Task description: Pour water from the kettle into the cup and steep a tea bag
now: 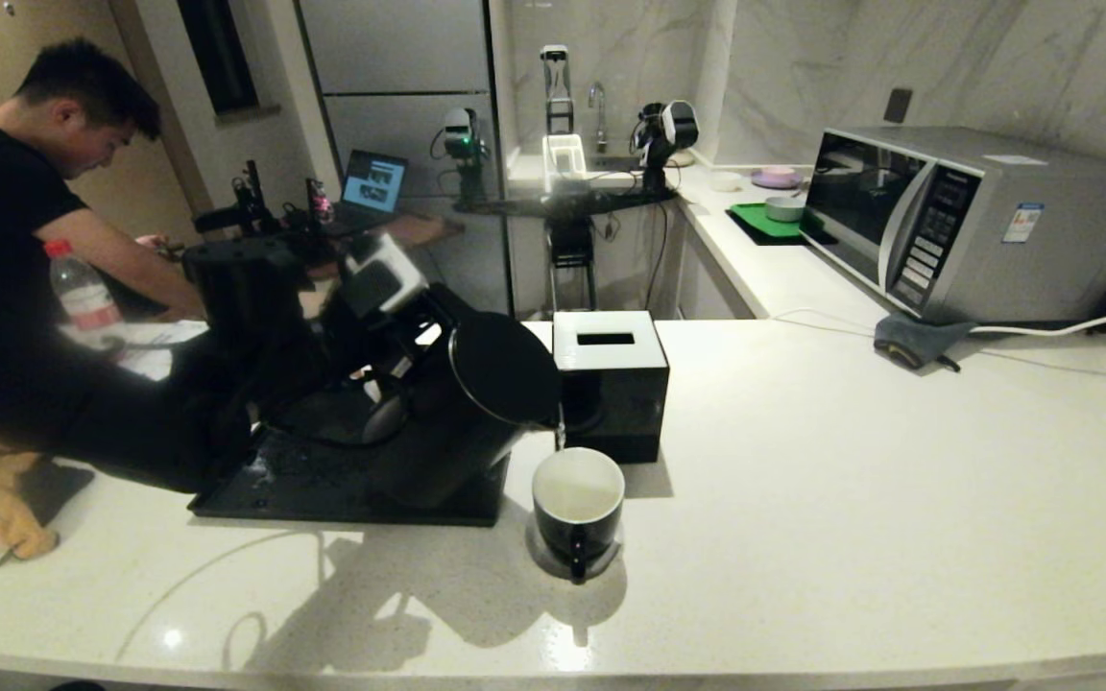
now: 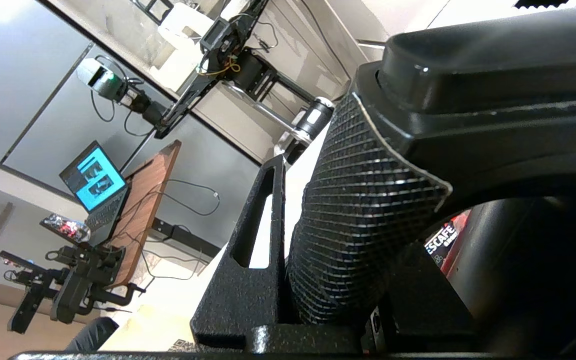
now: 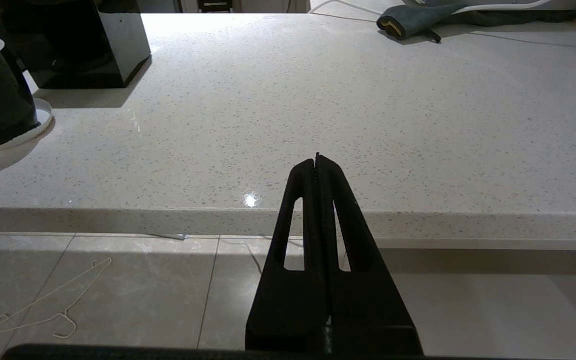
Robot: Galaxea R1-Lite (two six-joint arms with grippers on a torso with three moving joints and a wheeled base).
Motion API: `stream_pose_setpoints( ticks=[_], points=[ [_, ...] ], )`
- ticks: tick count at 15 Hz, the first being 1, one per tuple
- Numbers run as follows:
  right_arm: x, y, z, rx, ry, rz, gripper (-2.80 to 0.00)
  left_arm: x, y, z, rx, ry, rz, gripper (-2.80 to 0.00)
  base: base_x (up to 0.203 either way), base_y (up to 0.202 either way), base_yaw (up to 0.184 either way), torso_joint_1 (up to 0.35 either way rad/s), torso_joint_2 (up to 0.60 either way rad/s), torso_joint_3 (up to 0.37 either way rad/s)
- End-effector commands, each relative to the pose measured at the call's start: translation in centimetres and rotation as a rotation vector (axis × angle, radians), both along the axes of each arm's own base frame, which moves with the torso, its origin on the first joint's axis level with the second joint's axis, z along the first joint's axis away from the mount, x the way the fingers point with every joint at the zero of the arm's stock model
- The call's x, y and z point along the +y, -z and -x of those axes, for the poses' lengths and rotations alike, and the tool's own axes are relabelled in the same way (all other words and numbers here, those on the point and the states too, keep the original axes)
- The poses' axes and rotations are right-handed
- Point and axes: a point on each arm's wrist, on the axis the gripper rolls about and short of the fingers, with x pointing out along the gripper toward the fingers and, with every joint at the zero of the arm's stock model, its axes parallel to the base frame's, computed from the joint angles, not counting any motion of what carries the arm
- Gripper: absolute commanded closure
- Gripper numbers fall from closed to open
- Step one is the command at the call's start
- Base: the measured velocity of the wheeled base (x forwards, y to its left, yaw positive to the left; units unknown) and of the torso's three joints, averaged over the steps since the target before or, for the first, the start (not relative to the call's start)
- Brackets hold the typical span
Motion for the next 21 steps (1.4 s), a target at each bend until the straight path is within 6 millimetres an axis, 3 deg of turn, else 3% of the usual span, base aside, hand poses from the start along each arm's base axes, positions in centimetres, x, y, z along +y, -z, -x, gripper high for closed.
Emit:
stream_pose_setpoints(
  ticks=[1, 21],
  points=[
    [0.00, 0.00, 0.00, 0.000, 0.000, 0.000, 0.00, 0.05, -0.04, 0.00, -0.008, -0.001, -0.002, 0.00, 0.000, 0.000, 0.000, 0.000, 0.00, 0.000],
    [0.00, 0.00, 0.00, 0.000, 0.000, 0.000, 0.00, -0.46, -0.33, 0.03, -0.018, 0.014, -0.030, 0.00, 0.000, 0.000, 0.000, 0.000, 0.00, 0.000]
  ],
)
